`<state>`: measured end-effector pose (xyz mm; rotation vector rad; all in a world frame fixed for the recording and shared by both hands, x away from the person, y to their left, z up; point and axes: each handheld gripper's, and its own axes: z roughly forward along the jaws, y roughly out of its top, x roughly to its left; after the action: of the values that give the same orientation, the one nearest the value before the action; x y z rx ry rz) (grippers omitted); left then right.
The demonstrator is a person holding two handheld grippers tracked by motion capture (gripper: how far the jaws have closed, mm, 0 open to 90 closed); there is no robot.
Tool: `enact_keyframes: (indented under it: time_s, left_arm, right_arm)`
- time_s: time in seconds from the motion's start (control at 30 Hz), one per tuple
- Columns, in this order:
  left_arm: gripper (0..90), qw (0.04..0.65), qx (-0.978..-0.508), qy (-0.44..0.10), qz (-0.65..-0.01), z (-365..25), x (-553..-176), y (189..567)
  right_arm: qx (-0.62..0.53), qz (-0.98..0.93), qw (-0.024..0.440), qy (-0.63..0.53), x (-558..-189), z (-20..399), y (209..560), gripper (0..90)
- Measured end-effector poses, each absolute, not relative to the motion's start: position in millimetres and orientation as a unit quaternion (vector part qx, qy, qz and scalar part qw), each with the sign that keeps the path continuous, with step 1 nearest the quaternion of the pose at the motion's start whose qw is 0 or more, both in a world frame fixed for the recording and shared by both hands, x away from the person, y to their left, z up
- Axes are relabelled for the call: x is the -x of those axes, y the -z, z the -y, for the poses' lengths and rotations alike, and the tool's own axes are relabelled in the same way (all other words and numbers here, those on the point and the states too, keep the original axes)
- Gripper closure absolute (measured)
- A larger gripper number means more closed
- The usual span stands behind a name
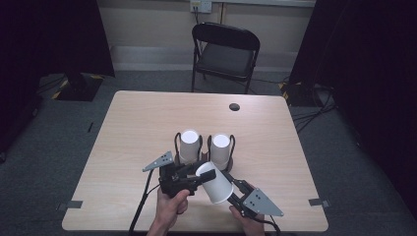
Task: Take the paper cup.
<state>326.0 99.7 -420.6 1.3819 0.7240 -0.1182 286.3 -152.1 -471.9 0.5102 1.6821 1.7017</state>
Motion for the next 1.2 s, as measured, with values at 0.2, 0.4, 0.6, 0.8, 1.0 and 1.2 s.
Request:
enact_keyframes:
  time_s: [0.2,0.4,0.6,0.8,1.0,1.2]
  left_arm:
    - [30.4,0.71,-0.631,0.024,-0.313,-101.4,-324.6,418.9]
    - [29.3,0.704,-0.634,0.005,-0.319,-104.2,-325.5,420.9]
    - [28.6,0.71,-0.627,-0.005,-0.321,-109.7,-326.5,421.5]
    - [27.5,0.705,-0.629,-0.032,-0.327,-114.0,-326.6,423.3]
    - [27.4,0.699,-0.636,-0.048,-0.324,-117.0,-325.0,424.4]
    - [25.5,0.683,-0.656,-0.084,-0.311,-119.1,-322.5,424.2]
  right_arm:
    - [-0.197,-0.652,0.326,-0.656,-285.7,152.5,471.7,81.8]
    - [-0.214,-0.655,0.315,-0.653,-285.7,156.5,471.5,84.3]
    - [-0.222,-0.657,0.304,-0.653,-287.4,159.5,471.8,85.5]
    - [-0.238,-0.666,0.284,-0.648,-288.7,161.8,471.8,85.7]
    - [-0.26,-0.682,0.245,-0.639,-290.2,165.4,470.8,85.9]
    - [-0.282,-0.697,0.222,-0.621,-293.2,168.7,469.7,86.0]
